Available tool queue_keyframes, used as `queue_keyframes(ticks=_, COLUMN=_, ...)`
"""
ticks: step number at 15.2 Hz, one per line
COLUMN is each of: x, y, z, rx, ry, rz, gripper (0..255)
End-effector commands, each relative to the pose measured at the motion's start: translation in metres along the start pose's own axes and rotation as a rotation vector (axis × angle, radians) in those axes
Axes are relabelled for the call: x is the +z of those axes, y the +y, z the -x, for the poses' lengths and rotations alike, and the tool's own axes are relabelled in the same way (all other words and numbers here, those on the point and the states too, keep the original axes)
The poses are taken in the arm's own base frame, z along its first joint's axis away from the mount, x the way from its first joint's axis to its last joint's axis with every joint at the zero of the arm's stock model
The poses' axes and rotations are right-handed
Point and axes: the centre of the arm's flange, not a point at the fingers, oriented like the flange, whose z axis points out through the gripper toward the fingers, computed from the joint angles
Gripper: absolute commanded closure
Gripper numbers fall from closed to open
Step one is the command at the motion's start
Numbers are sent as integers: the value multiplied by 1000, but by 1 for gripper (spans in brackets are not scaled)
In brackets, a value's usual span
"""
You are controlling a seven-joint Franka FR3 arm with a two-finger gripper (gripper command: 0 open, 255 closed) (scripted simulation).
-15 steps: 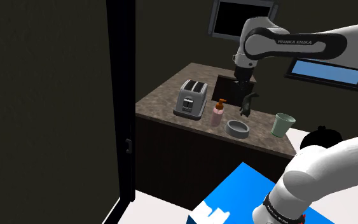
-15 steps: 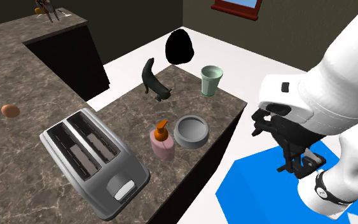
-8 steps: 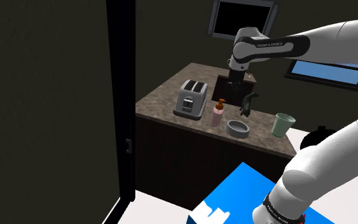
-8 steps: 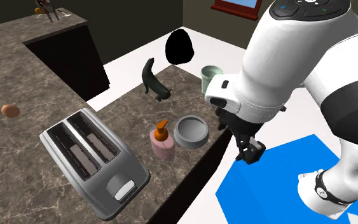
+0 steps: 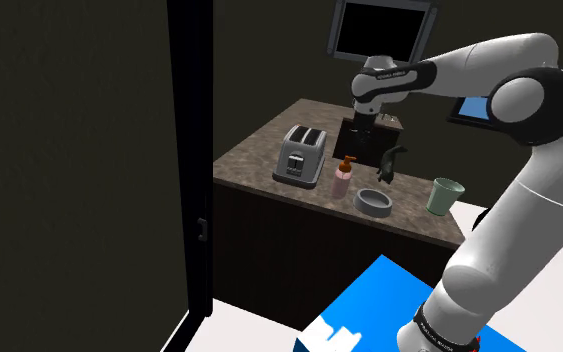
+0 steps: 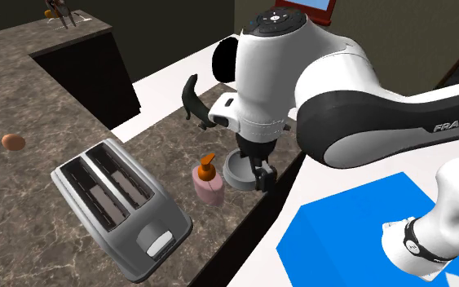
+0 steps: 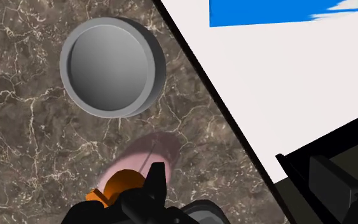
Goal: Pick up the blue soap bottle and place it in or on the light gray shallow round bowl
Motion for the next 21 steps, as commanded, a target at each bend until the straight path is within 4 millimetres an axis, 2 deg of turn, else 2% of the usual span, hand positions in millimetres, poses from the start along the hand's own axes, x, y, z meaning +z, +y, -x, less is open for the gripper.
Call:
queue_keyframes(ticks=1, x=13, y=21, z=-16, rx=4, ry=1, rz=-7, gripper=0)
queue_keyframes(ticks=12, x=73, y=129, z=-100, rx=26, ry=6, rz=-47, gripper=0)
queue_keyframes(ticks=19, x=110, y=127, z=-100, rx=26, ry=6, rz=-47, gripper=0)
queue_keyframes(ticks=21, x=113, y=127, z=-100, rx=26, ry=6, rz=-47, gripper=0)
